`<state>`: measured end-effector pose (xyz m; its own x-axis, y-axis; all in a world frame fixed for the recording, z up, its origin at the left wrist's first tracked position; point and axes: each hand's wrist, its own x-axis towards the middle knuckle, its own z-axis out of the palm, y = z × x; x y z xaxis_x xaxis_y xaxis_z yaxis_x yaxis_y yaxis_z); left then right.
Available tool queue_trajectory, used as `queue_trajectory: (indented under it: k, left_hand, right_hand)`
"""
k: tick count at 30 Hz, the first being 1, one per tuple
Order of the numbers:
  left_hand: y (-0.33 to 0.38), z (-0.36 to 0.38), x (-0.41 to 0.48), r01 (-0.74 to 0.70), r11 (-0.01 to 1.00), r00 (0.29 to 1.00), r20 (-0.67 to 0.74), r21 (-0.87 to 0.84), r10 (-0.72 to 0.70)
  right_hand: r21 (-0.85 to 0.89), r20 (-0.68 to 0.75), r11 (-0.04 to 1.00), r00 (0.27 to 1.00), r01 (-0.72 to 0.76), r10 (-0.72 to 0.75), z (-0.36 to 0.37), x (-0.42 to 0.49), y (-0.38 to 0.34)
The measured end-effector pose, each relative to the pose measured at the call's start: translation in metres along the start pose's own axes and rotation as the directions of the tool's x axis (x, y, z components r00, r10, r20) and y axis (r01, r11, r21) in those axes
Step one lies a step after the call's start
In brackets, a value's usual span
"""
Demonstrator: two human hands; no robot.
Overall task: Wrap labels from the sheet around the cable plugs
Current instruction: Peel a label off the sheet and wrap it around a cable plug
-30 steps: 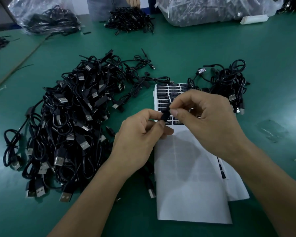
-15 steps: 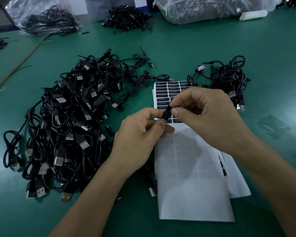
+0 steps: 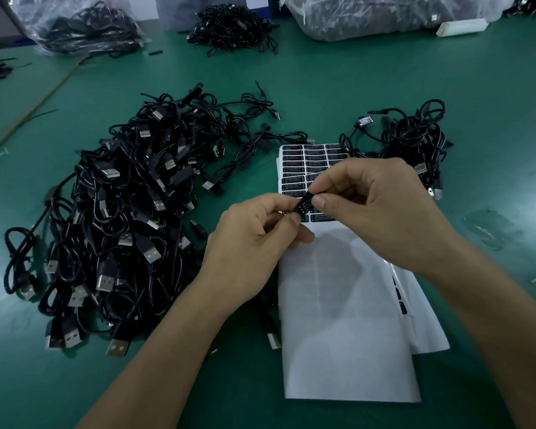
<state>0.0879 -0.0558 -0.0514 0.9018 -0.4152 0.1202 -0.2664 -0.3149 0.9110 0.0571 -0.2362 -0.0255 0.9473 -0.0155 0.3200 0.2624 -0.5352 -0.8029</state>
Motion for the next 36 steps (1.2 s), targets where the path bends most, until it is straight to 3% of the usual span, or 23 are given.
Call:
queue_trajectory:
  k: [36]
  left_hand:
    - [-0.0033,0.0,0.0003,0.004,1.0,1.0,0.02,-0.007,-0.004]
  right_hand:
    - [-0.112,-0.025,0.992,0.998,0.053,-0.056,0.0036,-0.0018,-0.0023]
